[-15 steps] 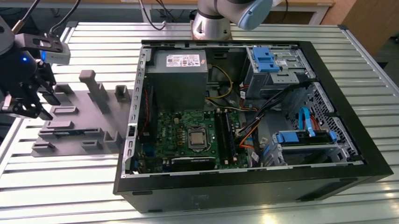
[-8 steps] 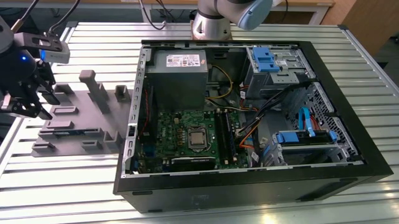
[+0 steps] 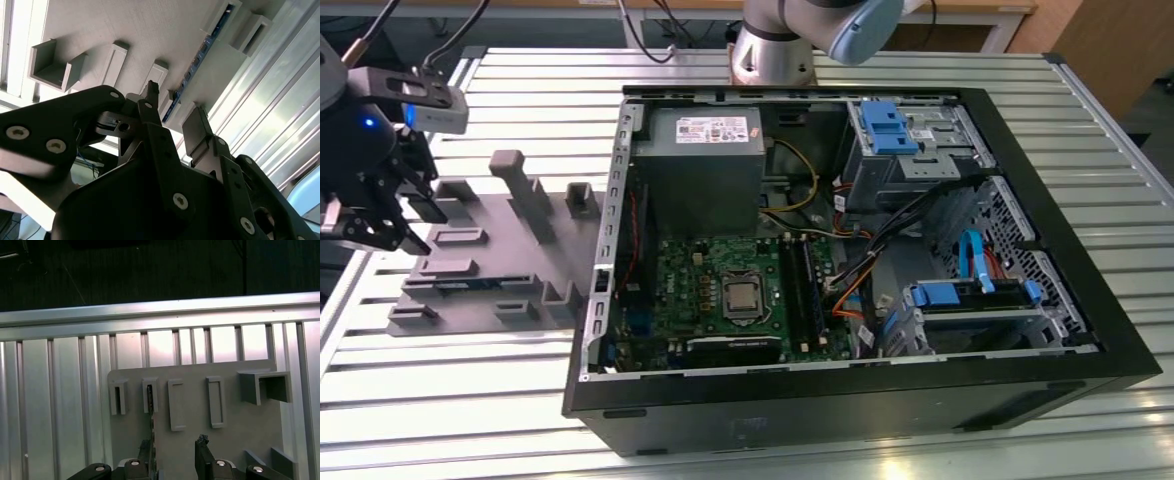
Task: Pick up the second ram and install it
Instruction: 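Pick up the second ram and move it above second insertion slot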
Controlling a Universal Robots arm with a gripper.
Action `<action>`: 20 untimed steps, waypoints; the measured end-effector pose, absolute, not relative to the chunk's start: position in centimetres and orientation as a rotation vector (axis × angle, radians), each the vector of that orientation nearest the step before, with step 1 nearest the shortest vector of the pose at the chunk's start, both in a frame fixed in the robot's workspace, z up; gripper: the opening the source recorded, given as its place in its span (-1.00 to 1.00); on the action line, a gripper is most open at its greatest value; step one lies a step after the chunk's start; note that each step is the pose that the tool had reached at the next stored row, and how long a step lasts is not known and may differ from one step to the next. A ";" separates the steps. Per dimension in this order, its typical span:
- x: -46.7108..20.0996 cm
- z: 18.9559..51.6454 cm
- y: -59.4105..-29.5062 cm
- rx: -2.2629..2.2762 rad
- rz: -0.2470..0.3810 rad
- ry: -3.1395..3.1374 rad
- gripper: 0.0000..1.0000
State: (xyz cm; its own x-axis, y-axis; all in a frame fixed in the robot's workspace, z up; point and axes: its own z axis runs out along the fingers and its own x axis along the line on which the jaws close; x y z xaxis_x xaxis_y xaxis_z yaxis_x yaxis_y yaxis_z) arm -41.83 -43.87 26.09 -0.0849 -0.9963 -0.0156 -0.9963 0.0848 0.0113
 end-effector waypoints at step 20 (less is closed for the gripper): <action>-41.8 26.7 -43.9 -2.122 0.030 2.311 -0.06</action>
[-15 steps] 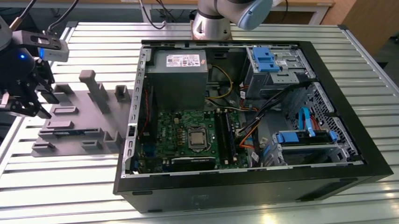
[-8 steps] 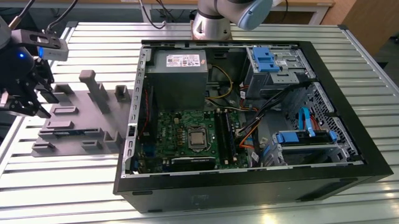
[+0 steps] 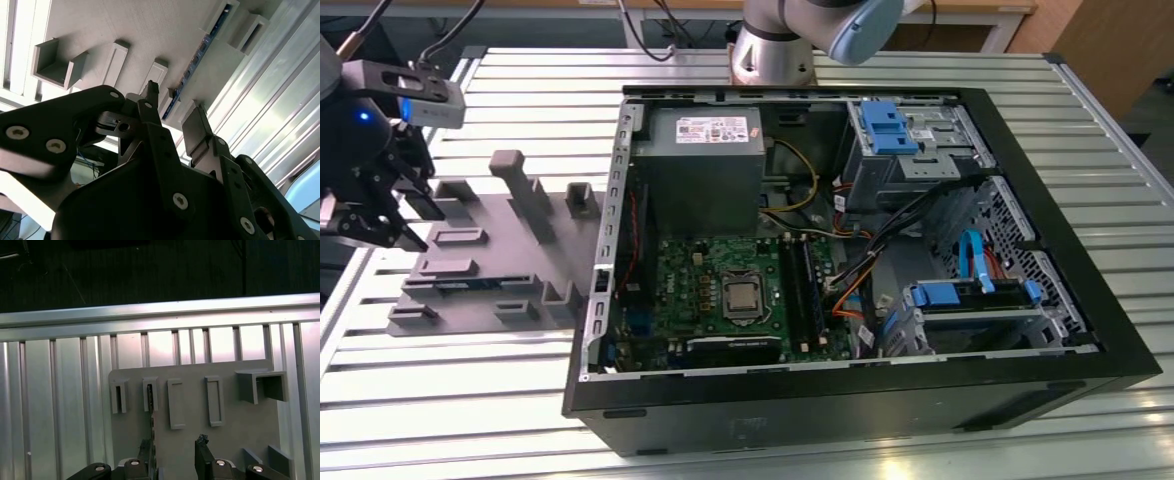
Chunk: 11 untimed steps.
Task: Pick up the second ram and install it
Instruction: 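Pick up the second ram and move it above second insertion slot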
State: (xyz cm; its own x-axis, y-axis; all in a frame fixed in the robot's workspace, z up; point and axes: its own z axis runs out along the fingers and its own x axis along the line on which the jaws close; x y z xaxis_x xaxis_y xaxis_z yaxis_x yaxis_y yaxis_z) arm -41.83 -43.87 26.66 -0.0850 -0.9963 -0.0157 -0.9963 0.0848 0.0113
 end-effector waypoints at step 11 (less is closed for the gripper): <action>-41.8 27.0 -43.9 -2.122 0.030 2.311 -0.06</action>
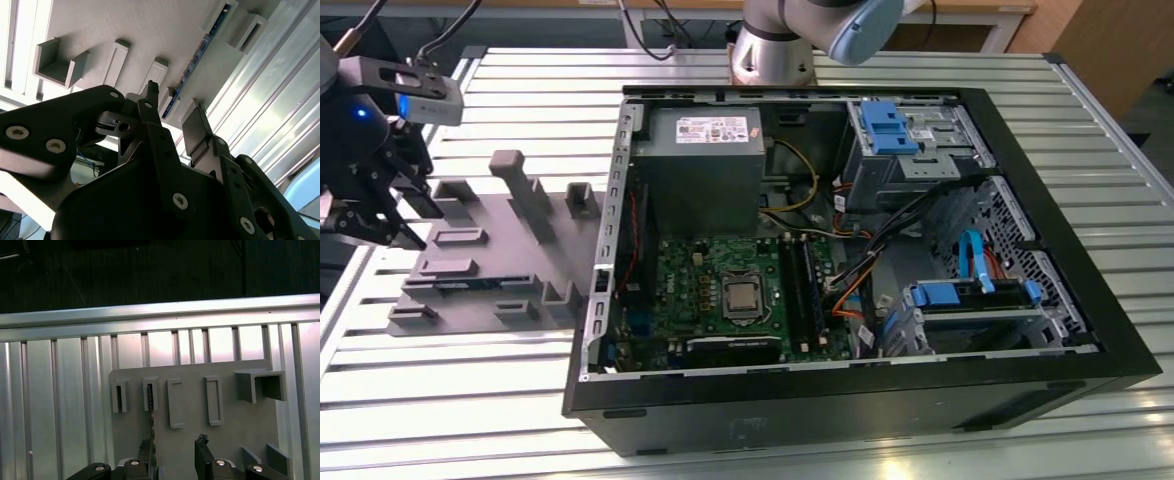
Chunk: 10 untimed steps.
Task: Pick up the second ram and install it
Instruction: 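Pick up the second ram and move it above second insertion slot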
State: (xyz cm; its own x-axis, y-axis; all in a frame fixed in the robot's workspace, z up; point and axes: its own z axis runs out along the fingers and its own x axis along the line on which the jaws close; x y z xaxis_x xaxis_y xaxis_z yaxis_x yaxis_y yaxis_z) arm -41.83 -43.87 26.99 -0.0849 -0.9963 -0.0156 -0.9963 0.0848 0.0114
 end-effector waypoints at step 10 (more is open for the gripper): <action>-41.8 27.8 -43.9 -2.122 0.030 2.311 -0.06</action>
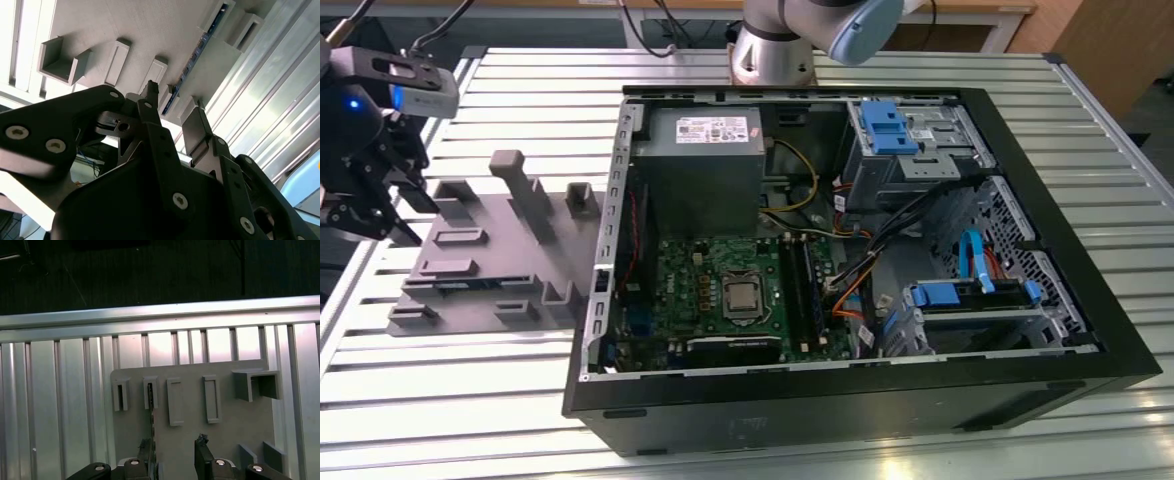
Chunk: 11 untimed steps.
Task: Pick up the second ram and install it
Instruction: 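Pick up the second ram and move it above second insertion slot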
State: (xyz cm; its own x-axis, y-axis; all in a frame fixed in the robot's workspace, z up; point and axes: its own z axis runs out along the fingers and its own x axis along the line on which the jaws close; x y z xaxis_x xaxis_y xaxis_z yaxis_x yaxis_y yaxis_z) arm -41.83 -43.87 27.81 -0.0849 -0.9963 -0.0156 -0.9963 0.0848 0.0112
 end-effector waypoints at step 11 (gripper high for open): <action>-41.8 28.2 -43.9 -2.122 0.030 2.311 -0.06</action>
State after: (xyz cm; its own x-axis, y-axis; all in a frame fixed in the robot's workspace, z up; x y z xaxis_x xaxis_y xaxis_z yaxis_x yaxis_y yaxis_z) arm -41.83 -43.87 28.18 -0.0850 -0.9963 -0.0157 -0.9963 0.0848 0.0112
